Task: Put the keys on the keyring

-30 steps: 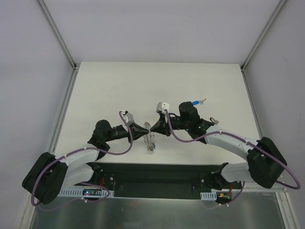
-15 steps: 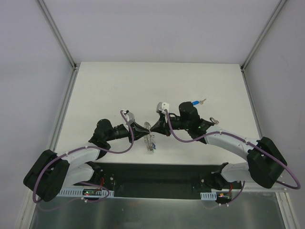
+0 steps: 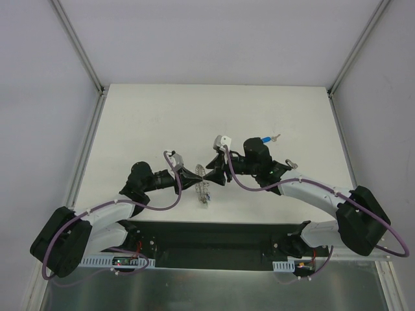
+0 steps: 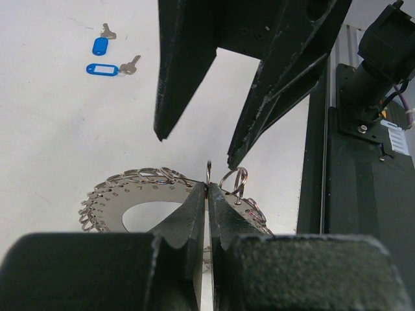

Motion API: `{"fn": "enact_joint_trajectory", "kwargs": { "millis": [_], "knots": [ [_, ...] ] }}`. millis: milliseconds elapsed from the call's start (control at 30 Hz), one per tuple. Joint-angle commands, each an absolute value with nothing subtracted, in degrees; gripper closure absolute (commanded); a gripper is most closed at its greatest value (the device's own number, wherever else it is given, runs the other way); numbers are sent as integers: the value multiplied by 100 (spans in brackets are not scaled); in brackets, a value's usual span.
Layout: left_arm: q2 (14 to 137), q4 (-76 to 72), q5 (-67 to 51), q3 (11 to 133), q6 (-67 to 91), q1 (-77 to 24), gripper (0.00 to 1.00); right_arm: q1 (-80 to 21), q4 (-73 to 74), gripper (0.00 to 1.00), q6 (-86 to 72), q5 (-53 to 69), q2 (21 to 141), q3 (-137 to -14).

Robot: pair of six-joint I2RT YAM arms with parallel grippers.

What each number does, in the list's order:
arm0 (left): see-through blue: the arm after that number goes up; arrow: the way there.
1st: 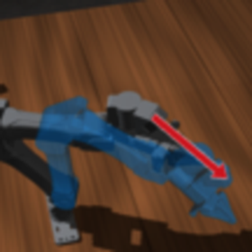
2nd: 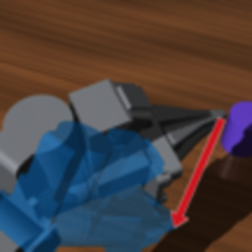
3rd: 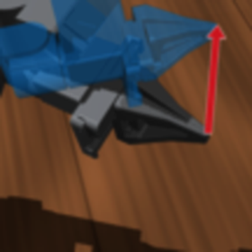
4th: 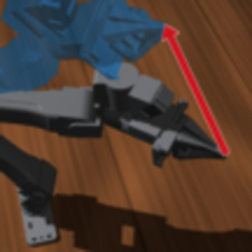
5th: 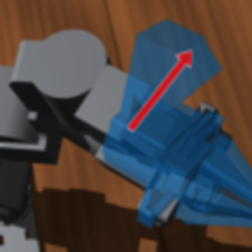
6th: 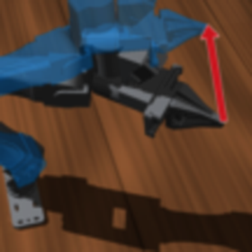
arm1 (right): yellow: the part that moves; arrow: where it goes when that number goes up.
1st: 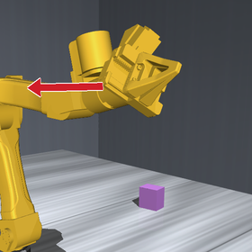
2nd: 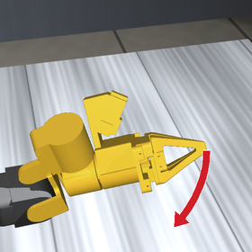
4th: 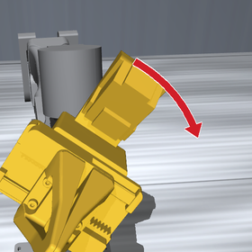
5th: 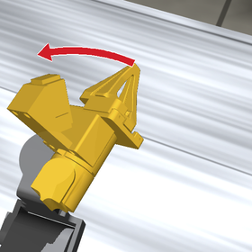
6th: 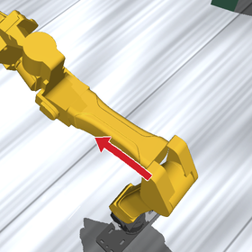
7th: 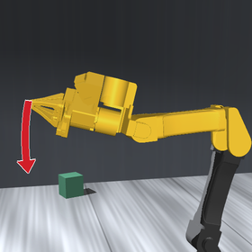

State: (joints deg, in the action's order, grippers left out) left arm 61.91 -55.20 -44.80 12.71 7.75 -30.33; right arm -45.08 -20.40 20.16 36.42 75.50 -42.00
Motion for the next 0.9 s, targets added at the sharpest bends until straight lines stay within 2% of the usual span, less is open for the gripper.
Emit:
{"fn": "enact_joint_trajectory", "kwargs": {
  "millis": [0, 167, 300, 467, 600, 733, 867],
  "knots": [
    [5898, -5379, -4544, 1459, 290, -3050, 100, -4439, -2277, 48, 1741, 3139, 7392, -4500],
    [5766, -4966, -4597, 1573, 53, -3050, 100, -4237, -1811, 44, 1258, 2129, 7164, -4606],
    [5835, -4869, -4614, 1547, -123, -3050, 100, -4166, -1294, 40, 1178, 691, 6812, -4605],
    [5915, -4860, -4632, 1600, -18, -3050, 100, -4096, 191, 37, 1178, -936, 6680, -4904],
    [5862, -4624, -4614, 1696, -17, -3041, 100, -3964, 491, 19, 853, -1705, 6338, -4607],
    [5696, -3852, -4325, 1889, -26, -3041, 100, -3509, 983, 15, 668, -1819, 6222, -4649],
    [5485, -3630, -4114, 1960, -26, -3041, 100, -3024, 1432, 2, 536, -1793, 6521, -4860]
  ]
}}
